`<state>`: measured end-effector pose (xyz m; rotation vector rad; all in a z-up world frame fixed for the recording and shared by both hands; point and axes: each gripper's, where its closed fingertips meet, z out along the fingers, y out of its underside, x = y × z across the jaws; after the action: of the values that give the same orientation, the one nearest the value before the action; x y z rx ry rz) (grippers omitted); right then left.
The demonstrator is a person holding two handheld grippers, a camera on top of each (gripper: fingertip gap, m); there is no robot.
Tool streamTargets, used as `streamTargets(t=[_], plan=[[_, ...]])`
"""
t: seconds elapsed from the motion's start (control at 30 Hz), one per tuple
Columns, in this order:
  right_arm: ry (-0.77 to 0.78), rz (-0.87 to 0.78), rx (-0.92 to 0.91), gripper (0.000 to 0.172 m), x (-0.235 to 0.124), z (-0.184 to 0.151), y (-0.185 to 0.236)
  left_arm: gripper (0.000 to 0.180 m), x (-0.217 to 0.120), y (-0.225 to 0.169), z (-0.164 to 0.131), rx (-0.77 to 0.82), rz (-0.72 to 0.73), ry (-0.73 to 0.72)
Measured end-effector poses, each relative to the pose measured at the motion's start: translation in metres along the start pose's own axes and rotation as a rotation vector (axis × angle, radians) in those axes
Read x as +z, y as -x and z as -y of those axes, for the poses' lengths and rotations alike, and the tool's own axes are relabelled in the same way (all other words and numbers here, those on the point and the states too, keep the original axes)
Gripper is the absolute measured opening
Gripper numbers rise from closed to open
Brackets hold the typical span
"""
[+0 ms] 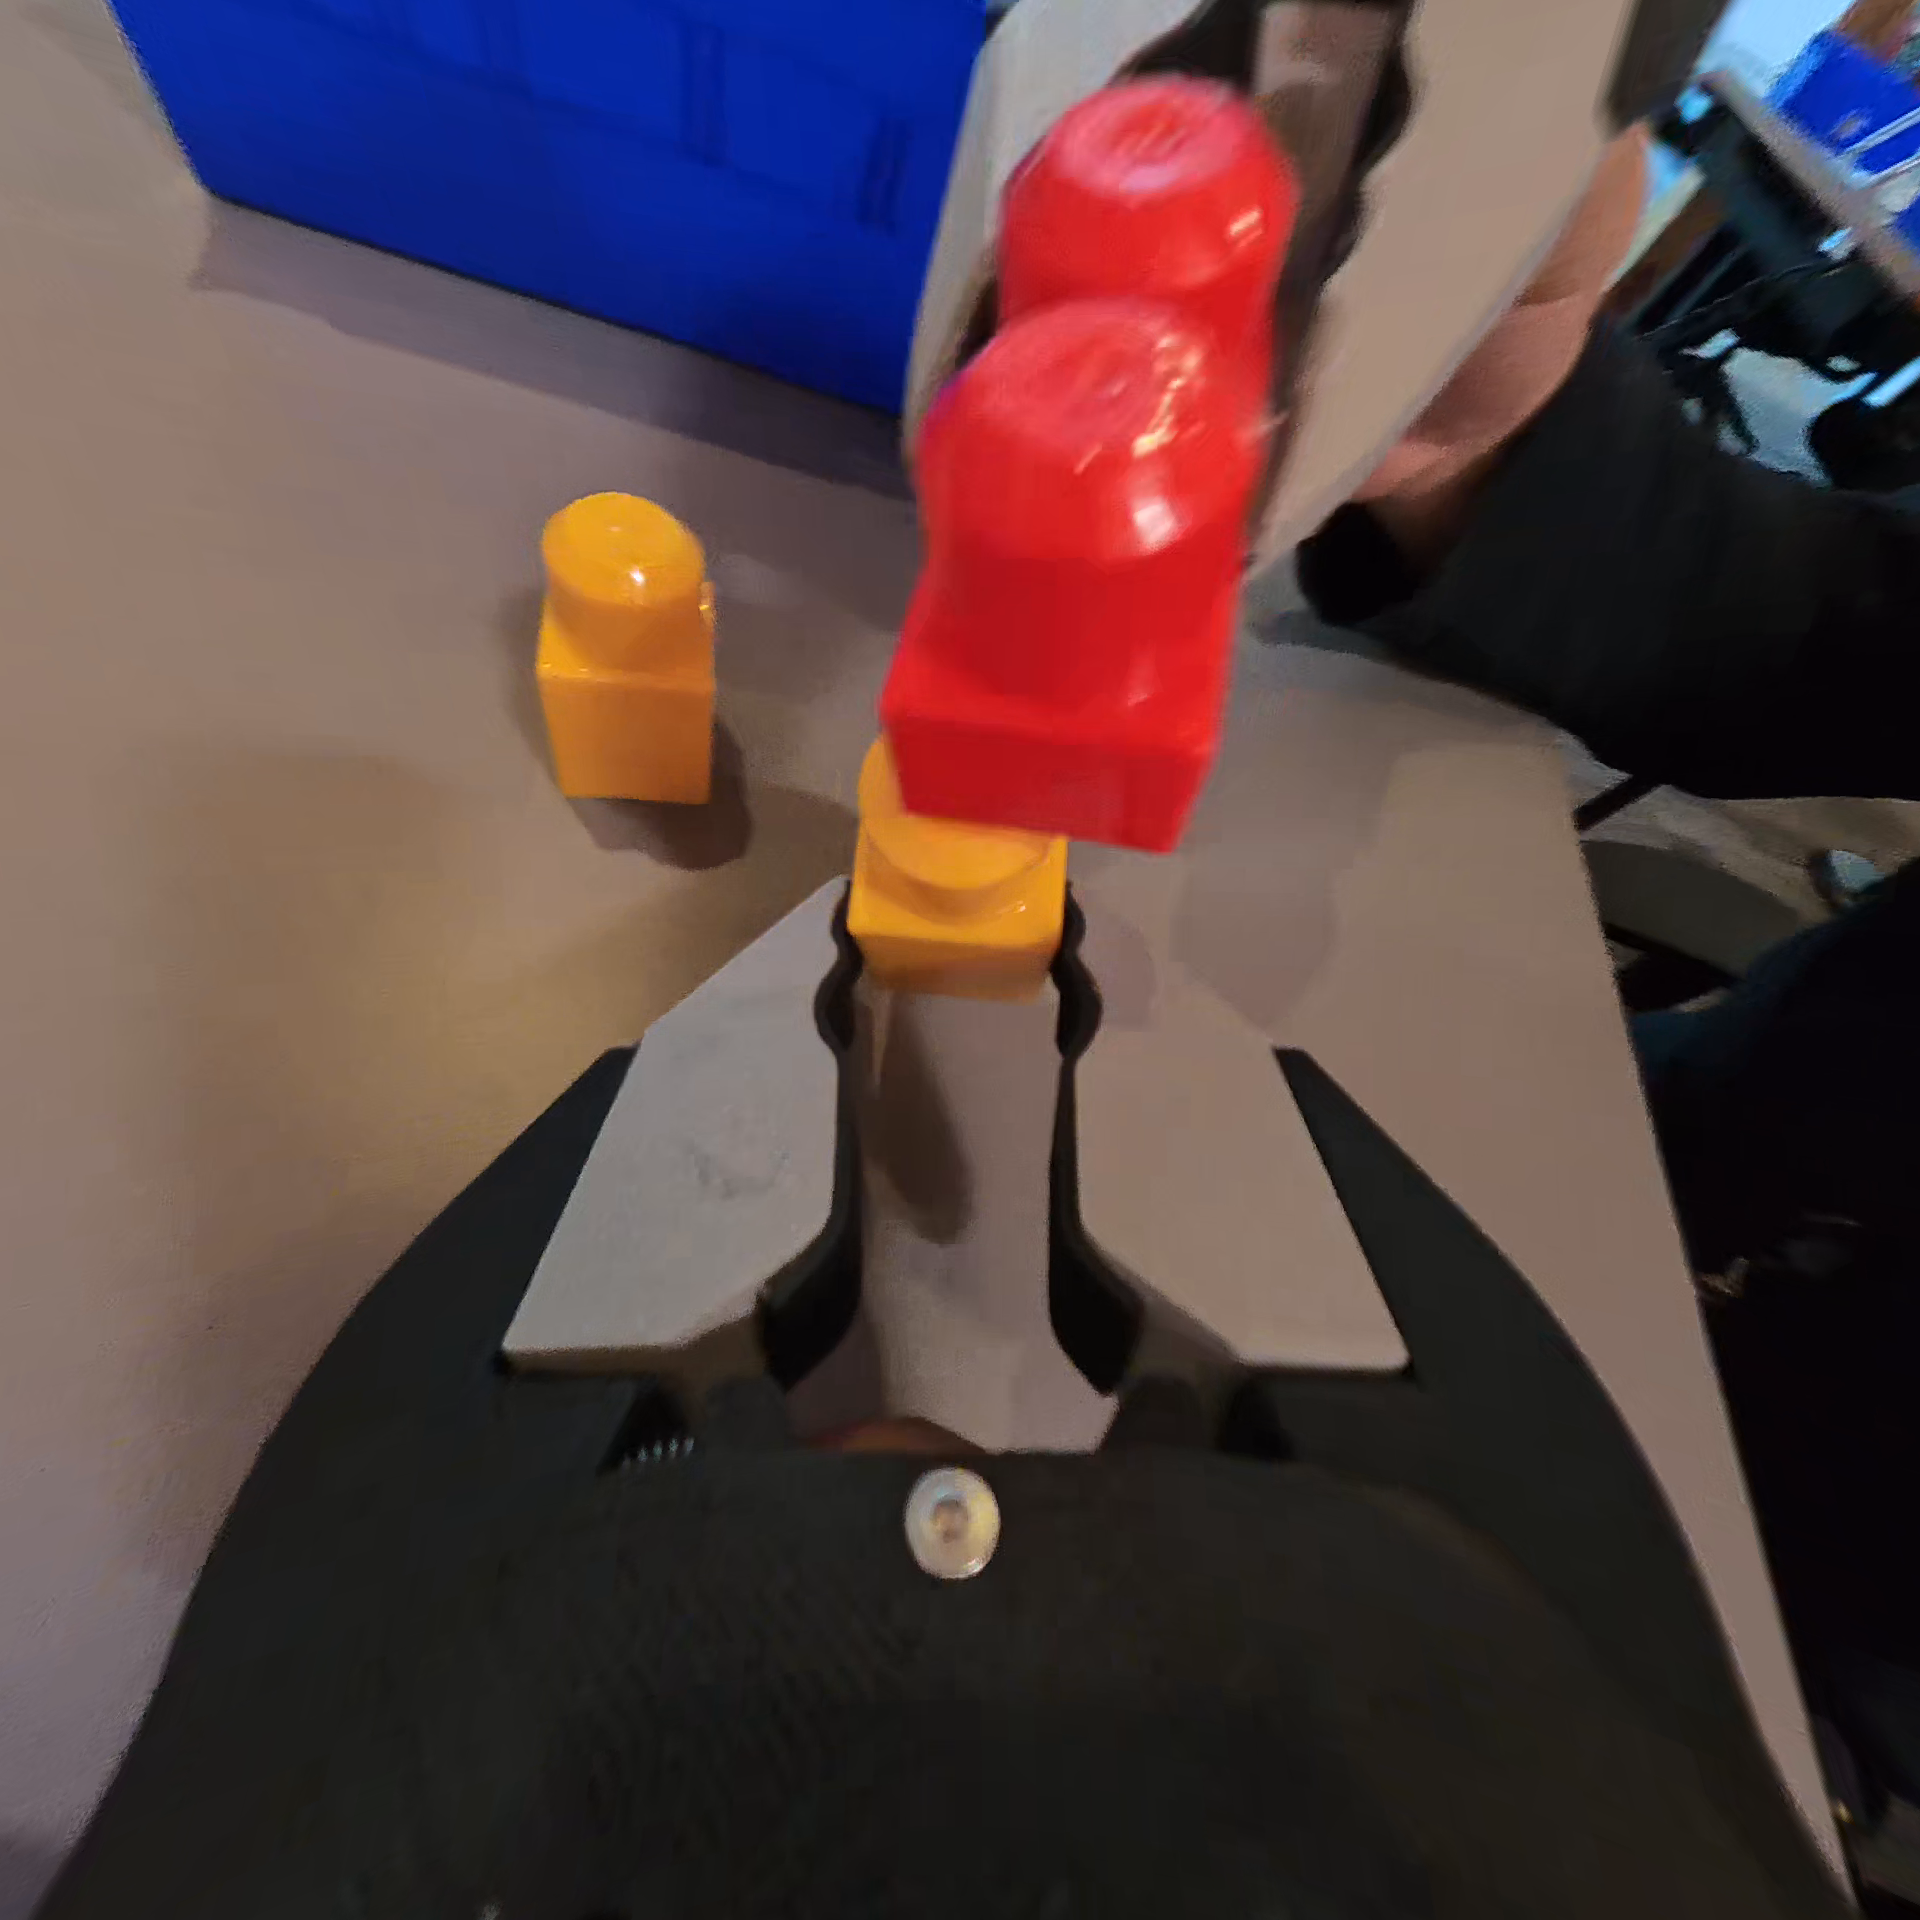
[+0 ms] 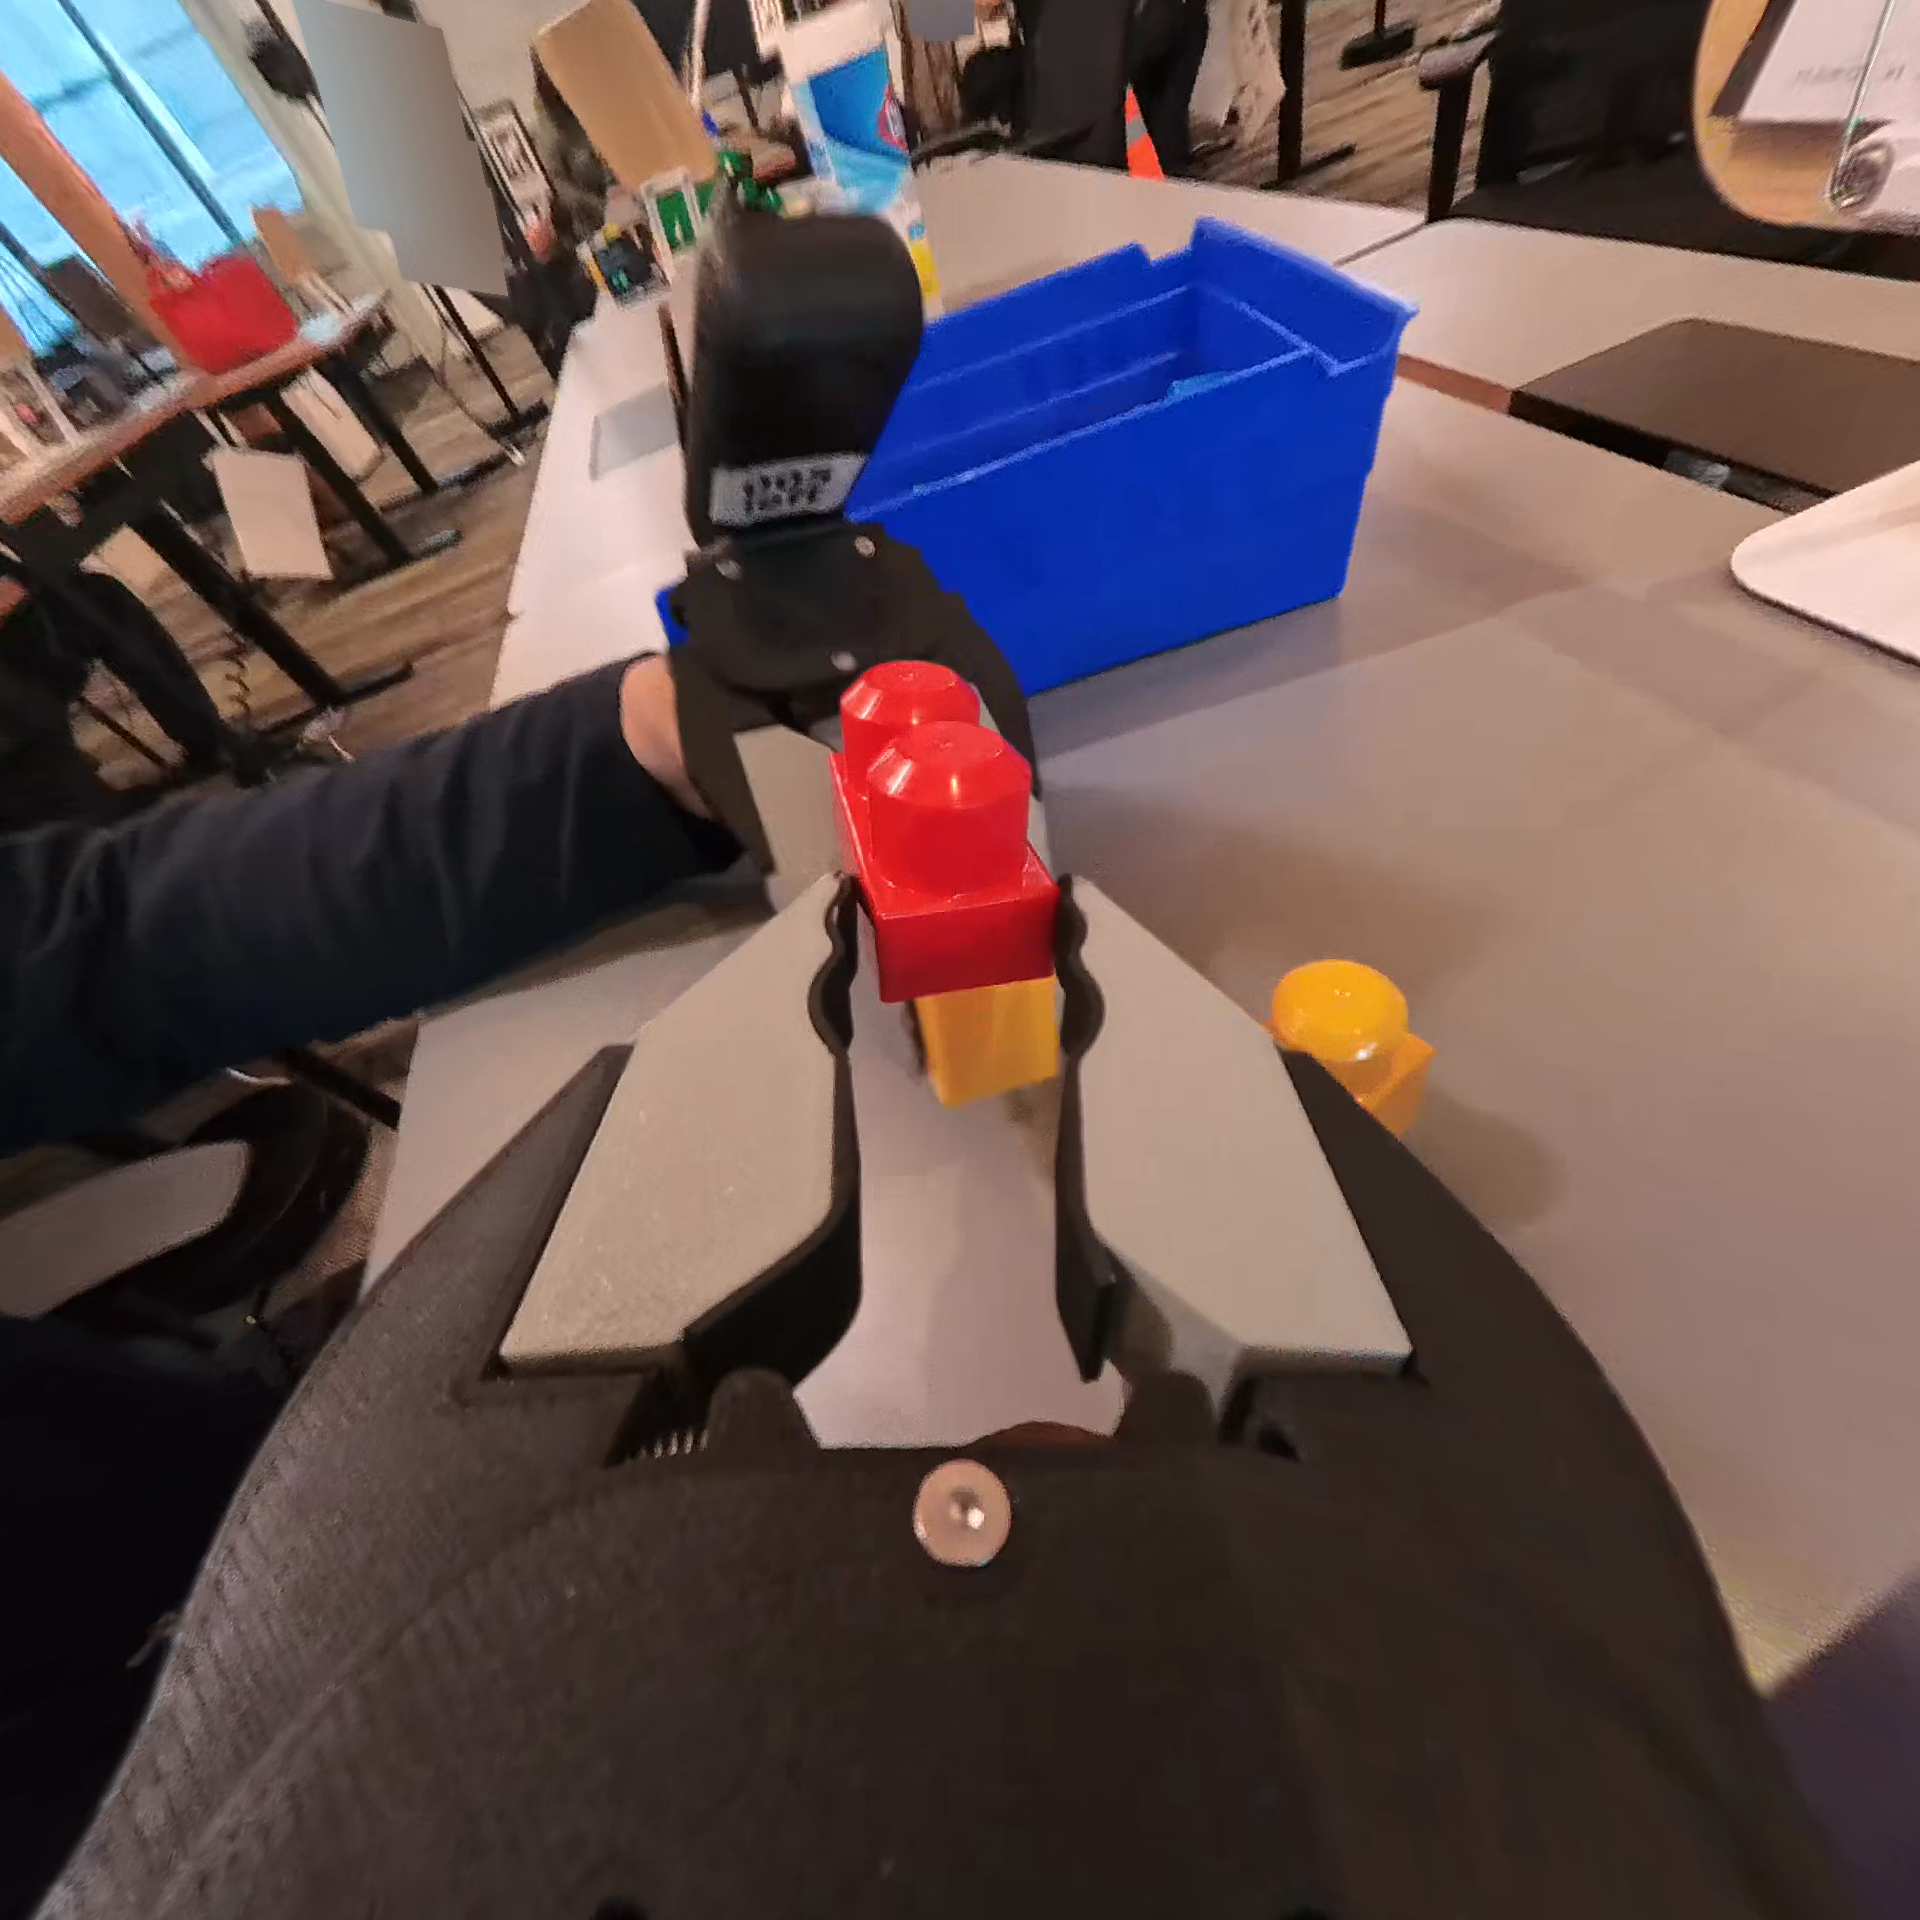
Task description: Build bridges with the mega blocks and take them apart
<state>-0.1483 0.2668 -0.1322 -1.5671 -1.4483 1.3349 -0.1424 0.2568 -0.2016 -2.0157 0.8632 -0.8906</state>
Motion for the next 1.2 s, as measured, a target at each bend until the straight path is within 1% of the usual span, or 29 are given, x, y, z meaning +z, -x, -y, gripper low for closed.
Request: streamTargets(t=[0.07,0.2,0.33,0.53,0.77,0.97,1.0,1.03,1.2], plan=[[0.038,-0.004,-0.025,0.034,0.004,-0.007,0.001,0.035,-0.002,-0.005,-0.001,0.008,-0.018,0.006],[0.08,0.015,-0.016,0.034,0.01,-0.016,0.002,0.035,0.002,-0.005,-0.009,0.032,0.009,0.057],[0.129,-0.013,-0.025,0.034,0.009,-0.025,-0.005,0.035,0.007,-0.002,-0.016,0.057,0.041,0.105],[0.19,0.009,-0.038,0.033,0.012,-0.036,-0.002,0.035,0.002,0.003,-0.016,0.062,0.07,0.108],[0.183,0.039,0.013,0.034,0.014,-0.04,-0.004,0.034,0.008,0.003,-0.026,0.077,0.08,0.166],[0.191,0.065,0.009,0.04,0.018,-0.043,0.0,0.035,0.012,0.001,-0.028,0.091,0.086,0.193],[0.201,0.058,0.0,0.038,0.019,-0.045,0.0,0.035,0.013,0.0,-0.028,0.094,0.086,0.198],[0.215,0.052,-0.012,0.031,0.02,-0.048,0.0,0.035,0.014,0.0,-0.029,0.095,0.086,0.202],[0.223,0.041,-0.062,0.03,0.023,-0.049,0.002,0.035,0.014,-0.001,-0.03,0.1,0.086,0.213]])
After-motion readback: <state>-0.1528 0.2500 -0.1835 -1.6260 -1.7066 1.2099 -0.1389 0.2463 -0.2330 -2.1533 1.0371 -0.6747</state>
